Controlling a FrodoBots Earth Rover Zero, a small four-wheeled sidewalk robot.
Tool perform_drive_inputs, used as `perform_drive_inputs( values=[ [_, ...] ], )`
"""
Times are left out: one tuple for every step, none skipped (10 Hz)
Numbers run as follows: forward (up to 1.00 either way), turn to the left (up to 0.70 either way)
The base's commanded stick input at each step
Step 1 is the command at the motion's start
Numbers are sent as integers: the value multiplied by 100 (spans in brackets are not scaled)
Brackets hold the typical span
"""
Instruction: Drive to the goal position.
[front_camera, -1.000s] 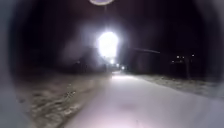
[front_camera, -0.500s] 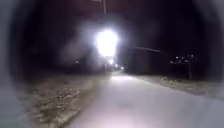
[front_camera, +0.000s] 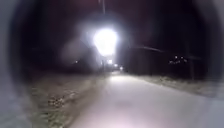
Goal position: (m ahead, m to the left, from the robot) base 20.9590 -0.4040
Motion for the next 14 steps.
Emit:
perform_drive_inputs(
  values=[
    [100,0],
    [100,0],
    [100,0],
    [100,0],
    [100,0],
    [100,0],
    [100,0],
    [100,0],
    [100,0],
    [100,0],
    [100,0],
    [100,0],
    [100,0],
    [100,0]
  ],
)
